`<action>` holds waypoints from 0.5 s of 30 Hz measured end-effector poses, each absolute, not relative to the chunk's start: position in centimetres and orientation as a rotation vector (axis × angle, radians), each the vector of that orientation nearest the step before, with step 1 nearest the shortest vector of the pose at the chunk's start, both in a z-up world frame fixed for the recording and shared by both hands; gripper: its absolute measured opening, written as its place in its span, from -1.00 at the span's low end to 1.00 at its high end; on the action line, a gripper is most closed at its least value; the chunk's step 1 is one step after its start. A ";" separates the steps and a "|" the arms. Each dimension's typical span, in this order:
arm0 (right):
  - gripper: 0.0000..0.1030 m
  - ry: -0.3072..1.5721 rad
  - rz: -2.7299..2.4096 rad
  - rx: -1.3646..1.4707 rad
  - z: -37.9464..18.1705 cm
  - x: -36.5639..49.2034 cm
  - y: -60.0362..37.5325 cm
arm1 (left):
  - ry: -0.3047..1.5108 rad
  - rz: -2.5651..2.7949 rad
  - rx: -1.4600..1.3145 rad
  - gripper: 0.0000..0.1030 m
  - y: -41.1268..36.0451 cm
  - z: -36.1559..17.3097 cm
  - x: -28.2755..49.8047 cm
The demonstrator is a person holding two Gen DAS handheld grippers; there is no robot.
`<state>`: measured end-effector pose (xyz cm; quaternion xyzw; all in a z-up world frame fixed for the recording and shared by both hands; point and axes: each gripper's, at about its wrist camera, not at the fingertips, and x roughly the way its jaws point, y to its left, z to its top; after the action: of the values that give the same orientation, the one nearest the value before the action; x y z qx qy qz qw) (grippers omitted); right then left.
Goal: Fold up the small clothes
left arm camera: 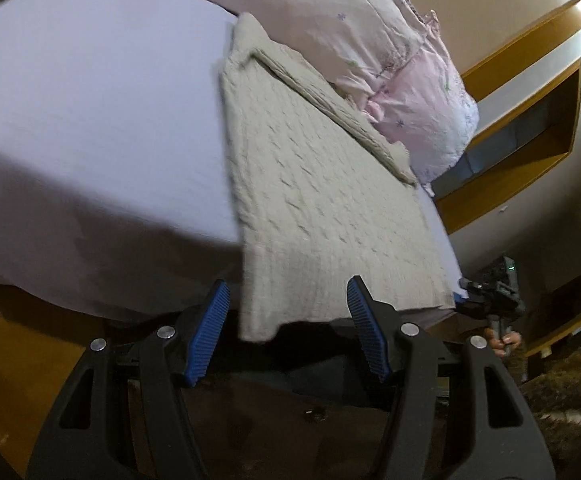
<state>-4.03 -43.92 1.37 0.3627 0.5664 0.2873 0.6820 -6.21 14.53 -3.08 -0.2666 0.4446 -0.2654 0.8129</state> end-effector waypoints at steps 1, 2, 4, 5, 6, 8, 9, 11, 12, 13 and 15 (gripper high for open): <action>-0.03 1.270 0.654 0.818 1.3 -4.1 -43.8 | 0.953 -0.574 -0.569 0.20 14.2 -3.1 -6.2; -0.09 1.270 0.668 0.826 1.2 -4.0 -43.7 | 0.965 -0.578 -0.561 0.20 13.6 -3.3 -6.0; -0.72 1.282 0.685 0.814 0.8 -4.4 -43.7 | 0.984 -0.578 -0.559 0.11 12.9 -3.6 -5.8; -0.85 1.280 0.688 0.813 0.8 -4.5 -43.6 | 0.989 -0.575 -0.571 -0.04 12.8 -3.7 -5.6; -0.85 1.261 0.699 0.817 0.9 -4.6 -43.6 | 0.992 -0.579 -0.588 -0.55 12.8 -3.8 -5.5; -0.86 1.184 0.728 0.817 2.2 -4.1 -43.3 | 0.975 -0.596 -0.620 -0.80 12.9 -3.1 -5.4; -0.86 1.133 0.745 0.813 3.3 -3.6 -43.4 | 0.954 -0.608 -0.620 -0.82 13.0 -2.2 -5.4; -0.86 1.036 0.771 0.800 5.6 -2.2 -43.4 | 0.891 -0.628 -0.586 -0.83 12.6 0.6 -4.8; -0.86 0.988 0.780 0.793 6.8 -1.3 -43.5 | 0.852 -0.635 -0.562 -0.83 12.4 2.4 -4.0; -0.86 0.927 0.787 0.788 8.3 0.2 -43.6 | 0.813 -0.633 -0.532 -0.83 12.1 4.3 -2.8; -0.86 0.838 0.789 0.799 10.1 3.4 -43.8 | 0.745 -0.608 -0.482 -0.83 11.7 7.1 0.3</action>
<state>3.40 -43.76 10.12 0.3675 0.3857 0.3630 0.7645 0.26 11.68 7.10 -0.2296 0.3548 -0.2896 0.8588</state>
